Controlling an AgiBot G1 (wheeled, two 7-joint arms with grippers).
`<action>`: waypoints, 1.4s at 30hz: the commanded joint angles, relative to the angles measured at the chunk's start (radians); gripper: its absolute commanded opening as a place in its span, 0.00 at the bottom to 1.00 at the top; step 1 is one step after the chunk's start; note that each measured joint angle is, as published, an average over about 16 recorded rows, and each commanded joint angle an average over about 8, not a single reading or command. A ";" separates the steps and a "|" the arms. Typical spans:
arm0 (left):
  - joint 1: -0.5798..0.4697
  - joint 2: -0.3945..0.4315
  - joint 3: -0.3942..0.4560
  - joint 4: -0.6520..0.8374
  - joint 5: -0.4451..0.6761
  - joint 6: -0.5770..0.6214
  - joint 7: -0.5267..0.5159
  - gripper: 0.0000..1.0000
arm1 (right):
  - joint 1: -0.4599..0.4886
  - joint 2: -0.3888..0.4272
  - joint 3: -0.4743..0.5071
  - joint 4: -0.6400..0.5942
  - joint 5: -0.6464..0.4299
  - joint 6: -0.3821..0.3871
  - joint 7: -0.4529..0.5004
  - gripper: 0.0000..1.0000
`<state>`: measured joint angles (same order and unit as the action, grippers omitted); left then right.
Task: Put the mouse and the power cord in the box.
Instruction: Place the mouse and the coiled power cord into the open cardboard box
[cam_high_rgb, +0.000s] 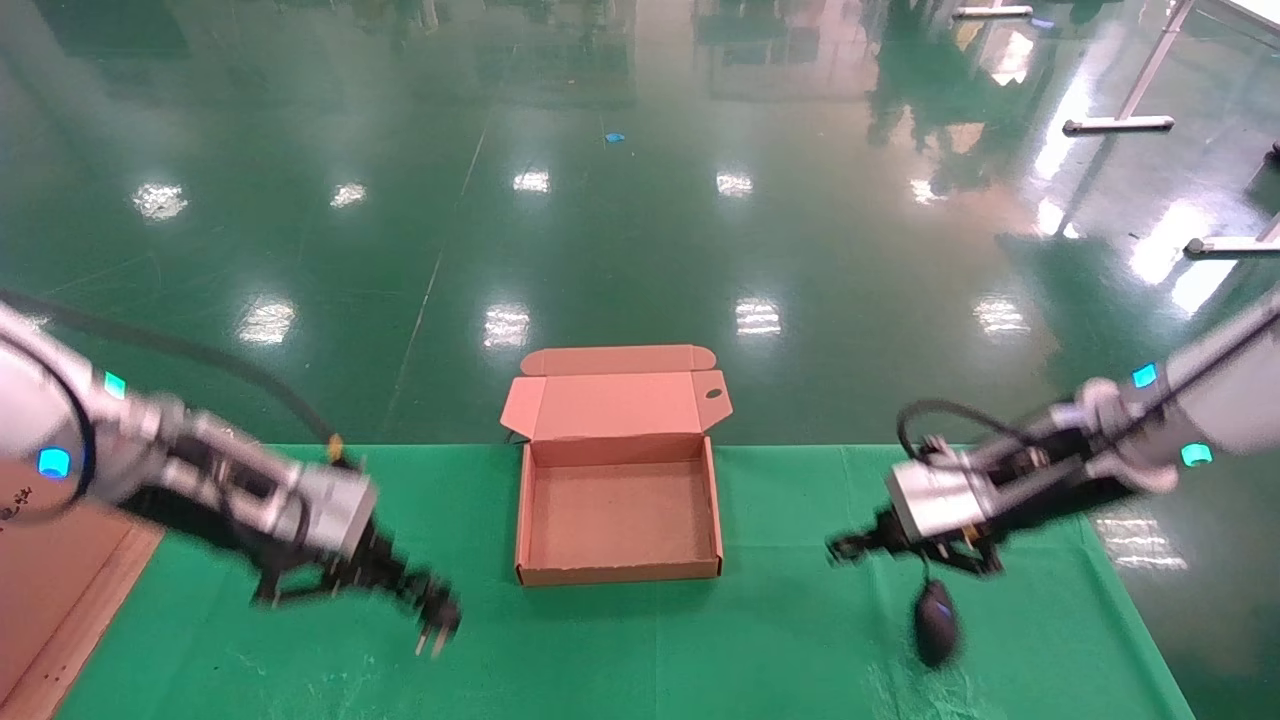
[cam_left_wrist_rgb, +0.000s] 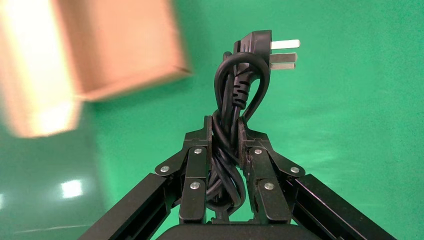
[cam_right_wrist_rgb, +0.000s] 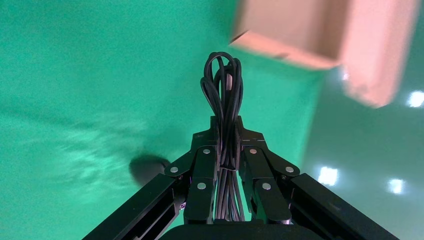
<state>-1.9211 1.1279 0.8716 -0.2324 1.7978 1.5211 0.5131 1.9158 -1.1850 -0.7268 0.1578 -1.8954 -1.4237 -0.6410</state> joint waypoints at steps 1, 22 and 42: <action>-0.031 0.006 -0.003 -0.026 -0.002 0.006 -0.021 0.00 | 0.026 -0.007 0.003 0.018 0.005 -0.017 0.018 0.00; -0.144 0.209 -0.038 0.091 -0.016 -0.379 -0.001 0.00 | 0.112 -0.180 -0.029 0.188 0.050 0.127 0.212 0.00; -0.079 0.217 -0.063 0.107 -0.082 -0.451 0.057 0.00 | 0.085 -0.177 -0.179 0.246 0.178 0.226 0.271 0.00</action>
<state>-1.9820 1.3475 0.8053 -0.1331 1.7105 1.0487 0.5815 2.0059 -1.3614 -0.9023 0.3993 -1.7163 -1.2088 -0.3743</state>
